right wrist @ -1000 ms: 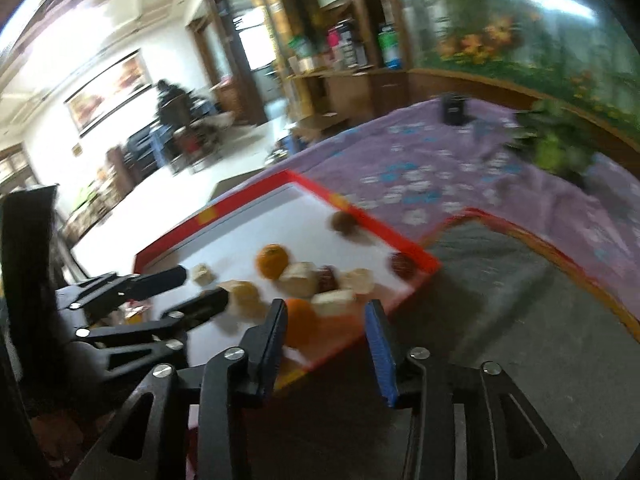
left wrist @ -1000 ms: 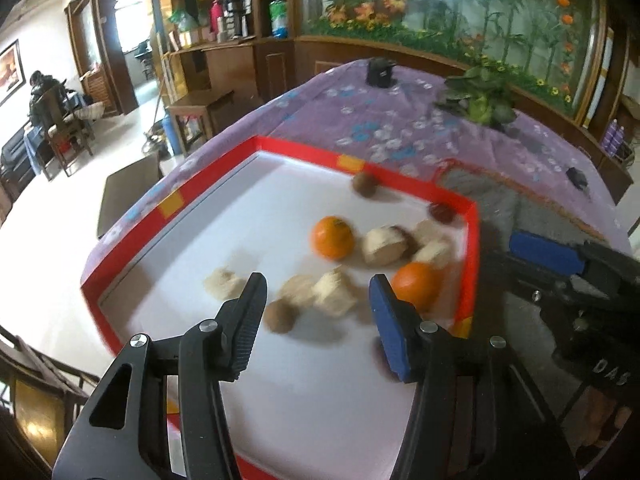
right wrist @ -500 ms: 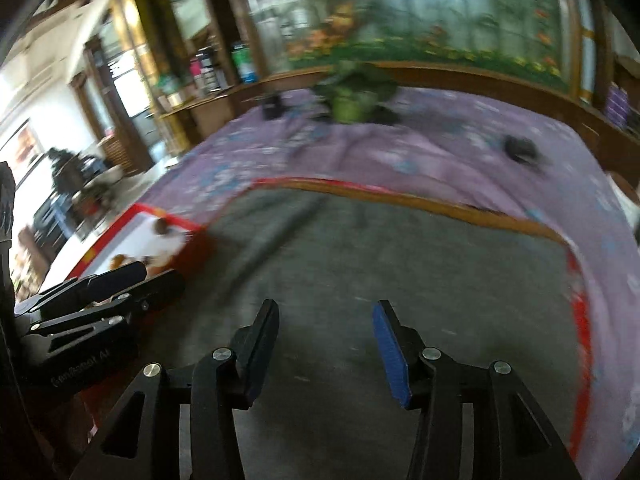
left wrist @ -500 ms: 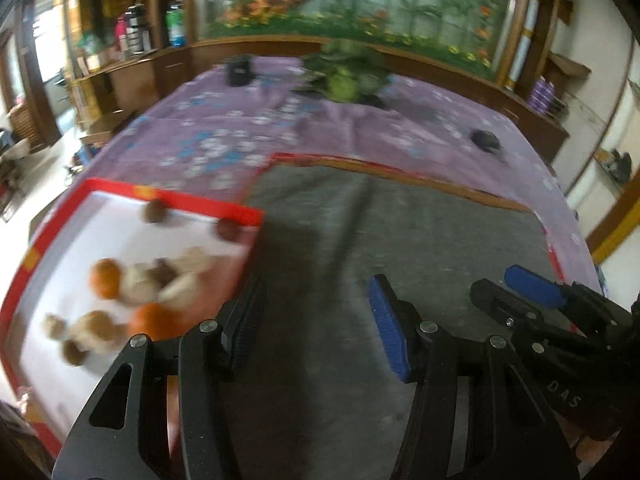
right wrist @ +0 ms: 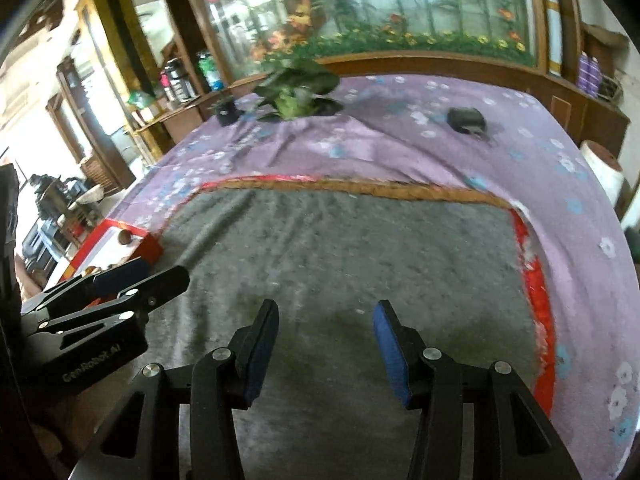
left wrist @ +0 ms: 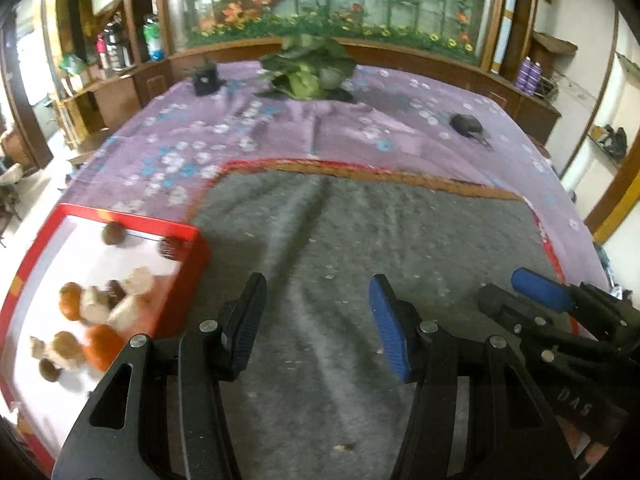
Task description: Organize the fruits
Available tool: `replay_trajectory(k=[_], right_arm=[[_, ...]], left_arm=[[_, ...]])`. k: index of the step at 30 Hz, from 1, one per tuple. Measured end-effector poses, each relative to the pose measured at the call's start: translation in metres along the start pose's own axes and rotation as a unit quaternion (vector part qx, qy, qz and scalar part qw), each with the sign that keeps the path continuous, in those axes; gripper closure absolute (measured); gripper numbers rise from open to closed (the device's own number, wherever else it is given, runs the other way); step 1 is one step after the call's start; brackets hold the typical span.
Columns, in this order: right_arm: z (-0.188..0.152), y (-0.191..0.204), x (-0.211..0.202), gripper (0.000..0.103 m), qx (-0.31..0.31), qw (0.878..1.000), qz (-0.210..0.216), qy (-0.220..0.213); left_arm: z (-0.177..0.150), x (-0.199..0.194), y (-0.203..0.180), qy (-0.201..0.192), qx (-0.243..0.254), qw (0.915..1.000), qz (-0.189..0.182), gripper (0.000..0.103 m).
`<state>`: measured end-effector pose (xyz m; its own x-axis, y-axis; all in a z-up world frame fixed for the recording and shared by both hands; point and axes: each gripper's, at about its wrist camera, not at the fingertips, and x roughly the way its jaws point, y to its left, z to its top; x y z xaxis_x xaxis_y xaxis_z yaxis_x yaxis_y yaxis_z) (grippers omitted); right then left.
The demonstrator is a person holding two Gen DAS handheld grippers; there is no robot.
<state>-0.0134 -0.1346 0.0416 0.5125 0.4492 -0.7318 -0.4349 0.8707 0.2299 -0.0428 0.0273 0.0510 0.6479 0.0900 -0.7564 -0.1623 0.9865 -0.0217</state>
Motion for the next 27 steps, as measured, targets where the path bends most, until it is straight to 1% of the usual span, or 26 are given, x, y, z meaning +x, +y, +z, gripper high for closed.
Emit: replay_trajectory(k=[2, 6, 10, 11, 12, 13, 14, 18, 22, 27], right_arm=[[0.003, 0.016, 0.001, 0.055, -0.02, 1.0, 0.01, -0.002], [0.01, 0.046, 0.004, 0.055, -0.047, 0.998, 0.04, -0.009], [0.013, 0.085, 0.01, 0.055, -0.08, 0.994, 0.076, -0.008], [0.013, 0.095, 0.011, 0.055, -0.089, 0.992, 0.084, -0.006], [0.013, 0.101, 0.012, 0.055, -0.095, 0.991, 0.089, -0.005], [0.013, 0.111, 0.014, 0.055, -0.105, 0.99, 0.096, -0.003], [0.012, 0.122, 0.016, 0.055, -0.114, 0.988, 0.103, -0.001], [0.006, 0.153, 0.022, 0.055, -0.14, 0.982, 0.125, 0.007], [0.001, 0.176, 0.024, 0.055, -0.165, 0.977, 0.132, 0.013], [-0.001, 0.188, 0.023, 0.055, -0.177, 0.976, 0.129, 0.014]], left_arm=[[-0.002, -0.007, 0.008, -0.007, -0.005, 0.9999, 0.012, 0.05], [-0.009, -0.027, 0.03, -0.029, -0.013, 0.9979, 0.056, 0.05], [-0.02, -0.047, 0.063, -0.038, -0.051, 0.9948, 0.08, 0.049], [-0.023, -0.051, 0.072, -0.037, -0.061, 0.9935, 0.088, 0.047], [-0.027, -0.056, 0.083, -0.033, -0.075, 0.9913, 0.103, 0.036], [-0.03, -0.06, 0.092, -0.034, -0.086, 0.9899, 0.108, 0.029], [-0.034, -0.065, 0.099, -0.038, -0.094, 0.9888, 0.11, 0.029], [-0.049, -0.084, 0.126, -0.051, -0.117, 0.9812, 0.145, 0.029], [-0.059, -0.096, 0.141, -0.058, -0.126, 0.9775, 0.159, 0.029], [-0.066, -0.102, 0.153, -0.061, -0.14, 0.977, 0.149, 0.029]])
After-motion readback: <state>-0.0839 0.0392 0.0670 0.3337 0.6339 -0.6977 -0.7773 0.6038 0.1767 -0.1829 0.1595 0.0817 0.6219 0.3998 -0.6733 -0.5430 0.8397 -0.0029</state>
